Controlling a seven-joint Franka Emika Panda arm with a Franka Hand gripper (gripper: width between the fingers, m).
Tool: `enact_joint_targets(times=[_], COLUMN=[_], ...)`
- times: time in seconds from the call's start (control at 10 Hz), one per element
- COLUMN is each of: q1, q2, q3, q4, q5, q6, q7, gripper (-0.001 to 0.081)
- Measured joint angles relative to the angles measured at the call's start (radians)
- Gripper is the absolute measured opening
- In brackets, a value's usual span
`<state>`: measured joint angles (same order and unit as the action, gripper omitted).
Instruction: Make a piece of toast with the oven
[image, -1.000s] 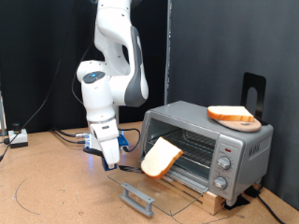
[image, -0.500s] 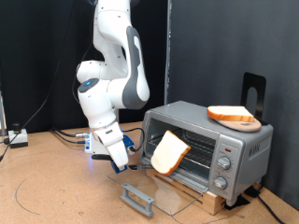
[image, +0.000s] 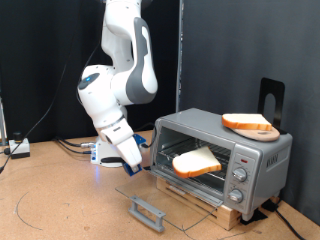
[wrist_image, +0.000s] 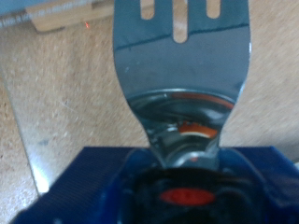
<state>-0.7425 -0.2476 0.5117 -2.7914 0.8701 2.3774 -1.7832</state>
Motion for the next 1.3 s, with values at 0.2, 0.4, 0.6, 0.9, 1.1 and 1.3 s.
enact_joint_targets(times=[0.2,0.4,0.6,0.9,1.1,1.3], q1=[0.000,-0.001,-0.013,-0.063,-0.106,-0.129], q2=[-0.079,-0.153,-0.217,-0.258,-0.234,-0.196], q3=[-0.016,-0.023,-0.039,-0.028,0.014,0.039], q4=[0.013,0.028,0.054,0.114,0.155,0.184], q5=[0.000,-0.014,-0.060,-0.116,-0.166,-0.206], q6=[-0.077,-0.144,-0.216,-0.185,-0.123,-0.119], q7=[0.012,0.058,0.132,0.328,0.442,0.486], gripper=[0.0396,0.0396,0.0396,0.0396,0.0396,0.0396])
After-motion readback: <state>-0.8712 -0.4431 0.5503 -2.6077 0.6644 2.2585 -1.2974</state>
